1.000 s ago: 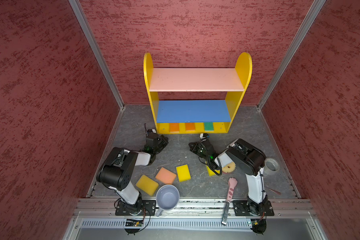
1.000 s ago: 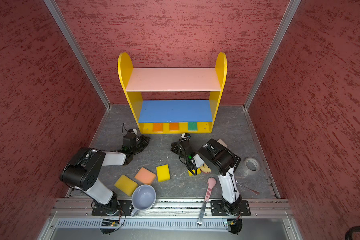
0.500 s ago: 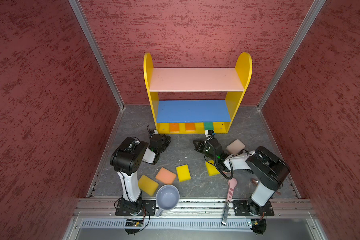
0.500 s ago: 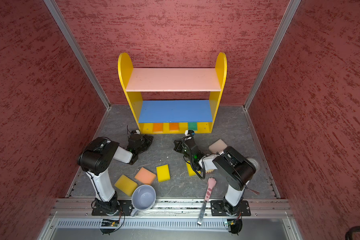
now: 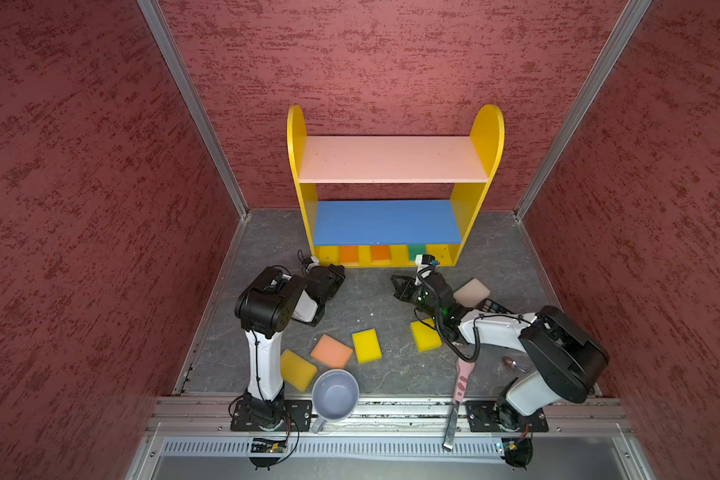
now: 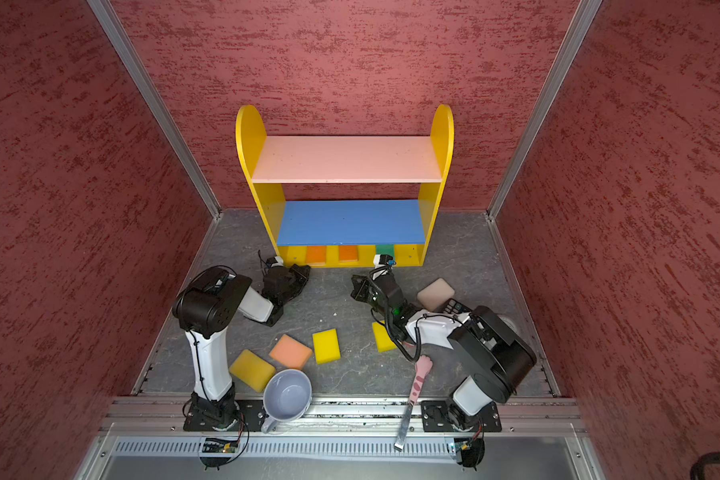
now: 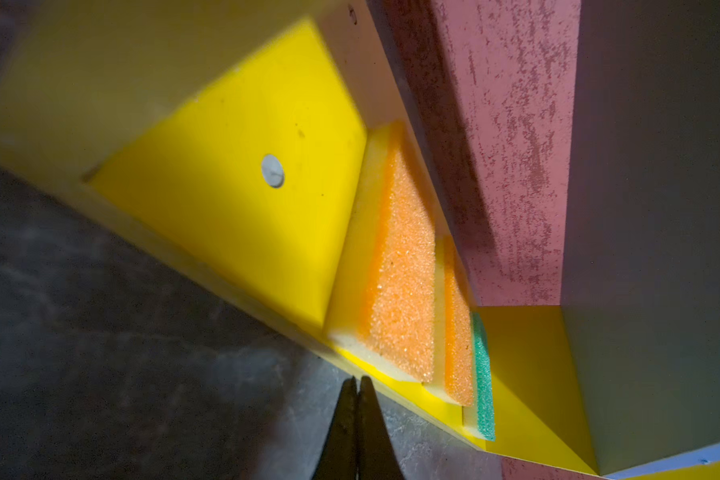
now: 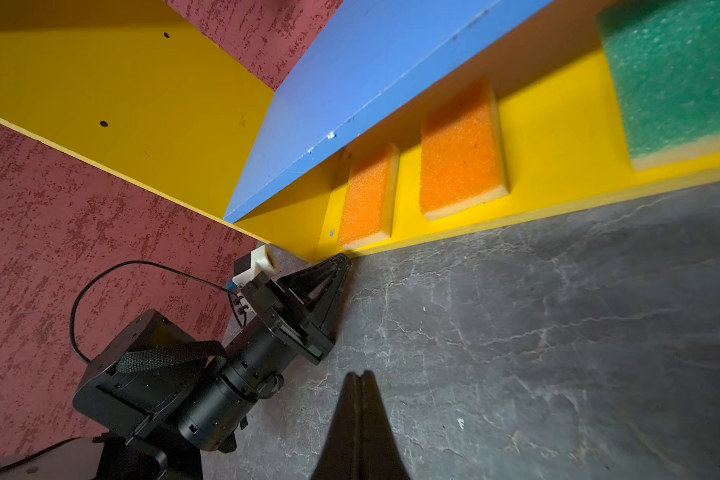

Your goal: Place and organize the cleaning sponges onto the shelf

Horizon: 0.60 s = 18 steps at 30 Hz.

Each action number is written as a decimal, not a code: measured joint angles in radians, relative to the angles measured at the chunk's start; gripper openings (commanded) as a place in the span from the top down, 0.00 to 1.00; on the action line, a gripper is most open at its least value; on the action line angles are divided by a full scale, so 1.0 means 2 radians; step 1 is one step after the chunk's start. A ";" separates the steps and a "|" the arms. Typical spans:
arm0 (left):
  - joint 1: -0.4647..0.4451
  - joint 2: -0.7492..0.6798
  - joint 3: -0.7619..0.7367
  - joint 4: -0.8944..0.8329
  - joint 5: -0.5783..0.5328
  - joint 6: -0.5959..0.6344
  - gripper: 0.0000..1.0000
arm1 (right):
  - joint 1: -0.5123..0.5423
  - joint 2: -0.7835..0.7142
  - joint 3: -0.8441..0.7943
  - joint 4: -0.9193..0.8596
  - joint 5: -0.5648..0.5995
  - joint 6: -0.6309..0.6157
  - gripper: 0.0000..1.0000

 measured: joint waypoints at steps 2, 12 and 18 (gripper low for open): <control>-0.002 0.006 0.000 0.014 -0.004 -0.007 0.98 | 0.000 -0.002 -0.006 -0.002 0.003 0.000 1.00; -0.006 0.008 0.000 0.020 -0.021 -0.015 0.97 | -0.002 -0.003 -0.013 -0.006 0.006 -0.001 1.00; -0.008 0.009 0.006 0.012 -0.025 -0.019 0.97 | -0.003 -0.003 -0.021 -0.006 0.007 0.001 1.00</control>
